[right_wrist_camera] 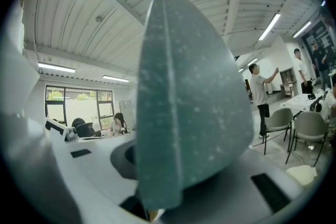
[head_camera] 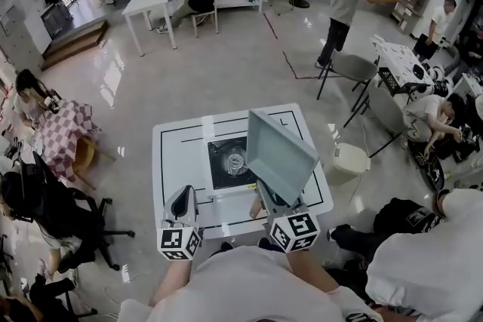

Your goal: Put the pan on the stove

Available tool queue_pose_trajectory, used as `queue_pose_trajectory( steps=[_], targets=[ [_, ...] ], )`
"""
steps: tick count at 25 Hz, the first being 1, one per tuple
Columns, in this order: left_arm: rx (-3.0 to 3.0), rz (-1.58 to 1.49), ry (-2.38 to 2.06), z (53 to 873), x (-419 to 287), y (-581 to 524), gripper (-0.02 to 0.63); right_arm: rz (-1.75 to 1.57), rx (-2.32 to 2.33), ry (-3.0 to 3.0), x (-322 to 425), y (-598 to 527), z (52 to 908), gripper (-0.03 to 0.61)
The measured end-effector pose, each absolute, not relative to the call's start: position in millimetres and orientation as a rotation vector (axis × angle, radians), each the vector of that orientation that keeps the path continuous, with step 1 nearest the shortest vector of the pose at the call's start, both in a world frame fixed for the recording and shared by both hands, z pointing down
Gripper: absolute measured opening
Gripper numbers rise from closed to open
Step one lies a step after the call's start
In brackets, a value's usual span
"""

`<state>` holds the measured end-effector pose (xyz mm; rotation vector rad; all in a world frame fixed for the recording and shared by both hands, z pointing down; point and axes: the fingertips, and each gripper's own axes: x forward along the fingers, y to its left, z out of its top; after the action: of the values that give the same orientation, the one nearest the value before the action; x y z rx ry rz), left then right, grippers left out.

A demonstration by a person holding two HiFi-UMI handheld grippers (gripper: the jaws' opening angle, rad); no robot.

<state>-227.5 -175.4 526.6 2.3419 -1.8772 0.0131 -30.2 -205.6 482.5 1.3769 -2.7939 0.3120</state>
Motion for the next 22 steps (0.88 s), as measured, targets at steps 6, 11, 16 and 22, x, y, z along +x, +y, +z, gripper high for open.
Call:
queue_pose_trajectory(
  steps=[6, 11, 16, 22],
  targets=[
    [2.31, -0.004, -1.918, 520, -213, -185, 0.009, 0.319, 1.31, -2.81, -21, -220, 480, 0.12],
    [2.277, 0.001, -1.942, 525, -210, -191, 0.009, 0.347, 1.249, -2.829, -22, -230, 485, 0.12],
    [2.247, 0.007, -1.952, 532, -209, -199, 0.009, 0.417, 1.138, -2.833, -29, -243, 498, 0.12],
    [2.203, 0.017, -1.97, 540, -216, -200, 0.009, 0.662, 0.936, -2.8, -49, -260, 537, 0.12]
  ],
)
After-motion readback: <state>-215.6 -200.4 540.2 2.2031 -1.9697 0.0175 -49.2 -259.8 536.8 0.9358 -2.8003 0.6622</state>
